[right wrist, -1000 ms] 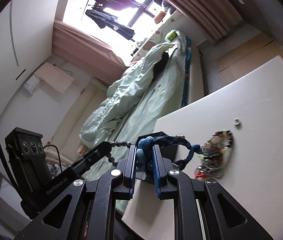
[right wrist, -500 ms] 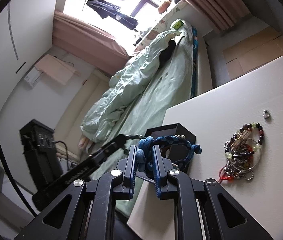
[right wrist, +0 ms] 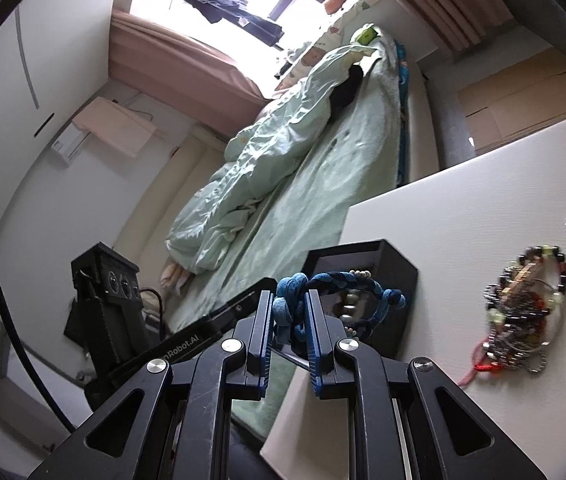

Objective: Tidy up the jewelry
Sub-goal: 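Drop the grey bracelet into the box with the left tool while the right tool carries the blue bracelet, then open the right tool over the box to release the blue bracelet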

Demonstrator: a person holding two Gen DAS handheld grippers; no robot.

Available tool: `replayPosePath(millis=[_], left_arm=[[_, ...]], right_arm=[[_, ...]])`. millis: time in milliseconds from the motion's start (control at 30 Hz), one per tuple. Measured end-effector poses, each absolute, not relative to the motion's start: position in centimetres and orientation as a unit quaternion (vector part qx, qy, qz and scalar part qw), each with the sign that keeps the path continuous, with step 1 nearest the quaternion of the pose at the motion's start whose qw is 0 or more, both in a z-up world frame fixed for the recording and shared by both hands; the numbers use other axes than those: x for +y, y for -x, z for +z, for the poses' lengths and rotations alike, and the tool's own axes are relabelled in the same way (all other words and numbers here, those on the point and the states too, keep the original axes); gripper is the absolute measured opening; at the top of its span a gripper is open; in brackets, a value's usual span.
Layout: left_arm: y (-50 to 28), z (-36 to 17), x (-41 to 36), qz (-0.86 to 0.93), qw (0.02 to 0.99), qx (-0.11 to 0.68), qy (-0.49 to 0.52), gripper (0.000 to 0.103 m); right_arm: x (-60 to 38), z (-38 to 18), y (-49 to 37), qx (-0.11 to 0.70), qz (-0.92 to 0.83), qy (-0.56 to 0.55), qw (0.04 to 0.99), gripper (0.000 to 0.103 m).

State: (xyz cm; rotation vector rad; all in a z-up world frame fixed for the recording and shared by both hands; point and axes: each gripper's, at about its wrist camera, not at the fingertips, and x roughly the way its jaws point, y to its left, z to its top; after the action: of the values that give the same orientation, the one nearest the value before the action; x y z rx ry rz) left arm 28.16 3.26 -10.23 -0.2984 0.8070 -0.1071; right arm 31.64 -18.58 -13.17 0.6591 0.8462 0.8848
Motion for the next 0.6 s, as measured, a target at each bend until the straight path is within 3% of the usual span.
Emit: replayPosePath(millis=[100, 167, 233, 267, 333, 367, 433, 600], left_arm=[[-27.6, -10.1, 4.0, -0.054, 0.907, 0.39, 0.147, 0.012], [-27.3, -9.8, 4.3, -0.054, 0.909, 0.387, 0.148, 0.024], [-26.9, -9.4, 4.7, -0.053, 0.913, 0.375, 0.152, 0.07], [-26.6, -9.2, 5.0, -0.051, 0.917, 0.365, 0.155, 0.082], [-26.0, -8.7, 5.4, -0.045, 0.923, 0.348, 0.158, 0.083], [-25.9, -8.7, 5.6, -0.043, 0.923, 0.348, 0.159, 0.083], [-25.9, -8.6, 5.8, -0.043, 0.921, 0.352, 0.163, 0.083], [-25.4, -8.4, 5.9, -0.04, 0.921, 0.352, 0.16, 0.083]], right_arm=[[-17.4, -13.1, -31.9, 0.39, 0.414, -0.302, 0.765, 0.017], [-16.6, -13.1, -32.2, 0.391, 0.418, -0.298, 0.764, 0.017], [-15.9, -13.1, -32.4, 0.39, 0.42, -0.294, 0.765, 0.017], [-15.6, -13.1, -32.5, 0.39, 0.42, -0.291, 0.766, 0.017], [-15.1, -13.2, -32.7, 0.392, 0.415, -0.279, 0.772, 0.021], [-14.8, -13.4, -32.8, 0.401, 0.414, -0.273, 0.77, 0.031], [-15.0, -13.8, -32.8, 0.411, 0.405, -0.278, 0.768, 0.043], [-16.8, -13.9, -32.5, 0.407, 0.389, -0.296, 0.772, 0.046]])
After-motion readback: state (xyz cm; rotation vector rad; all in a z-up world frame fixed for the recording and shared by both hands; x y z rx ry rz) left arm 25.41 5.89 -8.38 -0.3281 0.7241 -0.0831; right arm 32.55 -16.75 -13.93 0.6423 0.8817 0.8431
